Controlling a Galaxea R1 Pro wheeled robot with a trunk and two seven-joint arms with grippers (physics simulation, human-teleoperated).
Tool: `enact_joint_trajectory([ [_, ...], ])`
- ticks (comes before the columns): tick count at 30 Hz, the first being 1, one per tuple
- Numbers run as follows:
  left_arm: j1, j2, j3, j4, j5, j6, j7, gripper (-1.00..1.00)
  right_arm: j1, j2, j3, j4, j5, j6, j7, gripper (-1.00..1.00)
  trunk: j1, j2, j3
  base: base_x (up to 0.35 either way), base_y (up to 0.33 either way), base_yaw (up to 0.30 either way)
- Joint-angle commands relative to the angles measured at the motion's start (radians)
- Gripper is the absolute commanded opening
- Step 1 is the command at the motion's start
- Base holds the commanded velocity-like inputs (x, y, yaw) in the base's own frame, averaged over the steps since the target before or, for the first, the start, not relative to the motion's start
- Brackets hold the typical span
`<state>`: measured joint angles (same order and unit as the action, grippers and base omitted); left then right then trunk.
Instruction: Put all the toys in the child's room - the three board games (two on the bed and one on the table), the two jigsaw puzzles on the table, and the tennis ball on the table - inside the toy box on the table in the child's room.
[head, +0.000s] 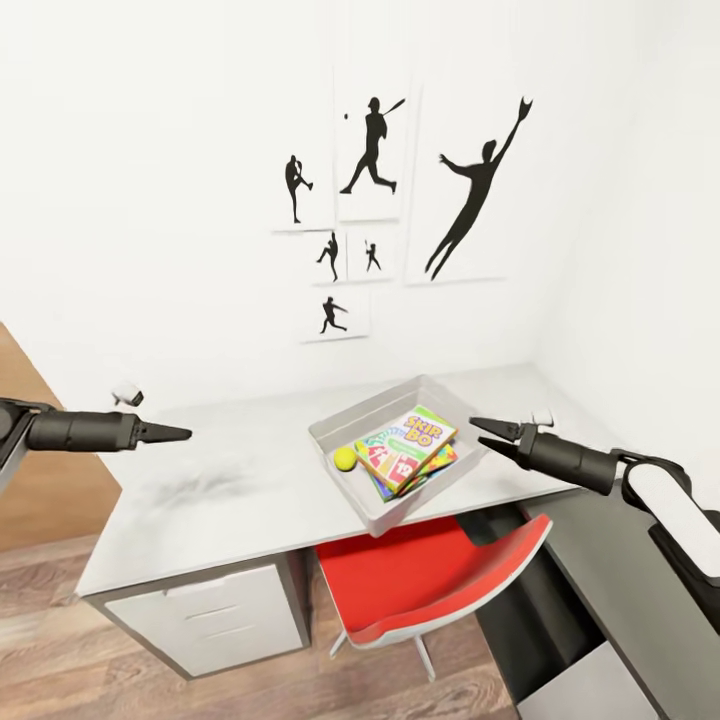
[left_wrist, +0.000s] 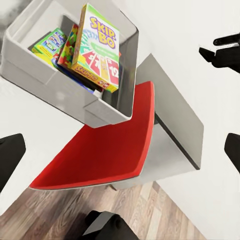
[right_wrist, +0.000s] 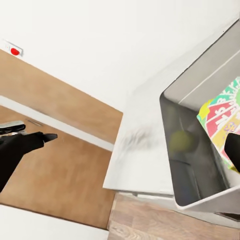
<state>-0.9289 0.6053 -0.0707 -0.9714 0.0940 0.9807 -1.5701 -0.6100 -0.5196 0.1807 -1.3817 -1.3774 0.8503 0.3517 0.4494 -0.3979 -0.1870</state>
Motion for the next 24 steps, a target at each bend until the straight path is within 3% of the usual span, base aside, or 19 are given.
enact_joint_trajectory([
  [1,0.0,0.004,-0.003,0.0,0.006,0.01,-0.001,1.0,0.006,-0.002,0.001,-0.001,0.003,-0.003,0.011,1.0,0.001,-0.002,-0.001,-0.059,0.102,-0.068],
  [8,0.004,0.009,-0.002,0.0,0.006,-0.018,-0.001,1.0,0.022,0.003,0.002,-0.003,0.004,-0.012,0.021,1.0,0.001,-0.002,0.004,-0.018,0.033,-0.091],
  [16,0.006,0.01,-0.001,0.004,0.006,-0.037,-0.001,1.0,0.024,0.003,-0.002,-0.001,0.004,-0.013,0.023,1.0,0.001,-0.002,0.007,-0.008,0.025,-0.254],
  [24,0.006,0.012,-0.001,0.005,0.006,-0.04,-0.001,1.0,0.024,0.002,-0.004,0.011,0.004,-0.013,0.023,1.0,0.001,-0.002,0.011,-0.181,0.178,-0.276],
])
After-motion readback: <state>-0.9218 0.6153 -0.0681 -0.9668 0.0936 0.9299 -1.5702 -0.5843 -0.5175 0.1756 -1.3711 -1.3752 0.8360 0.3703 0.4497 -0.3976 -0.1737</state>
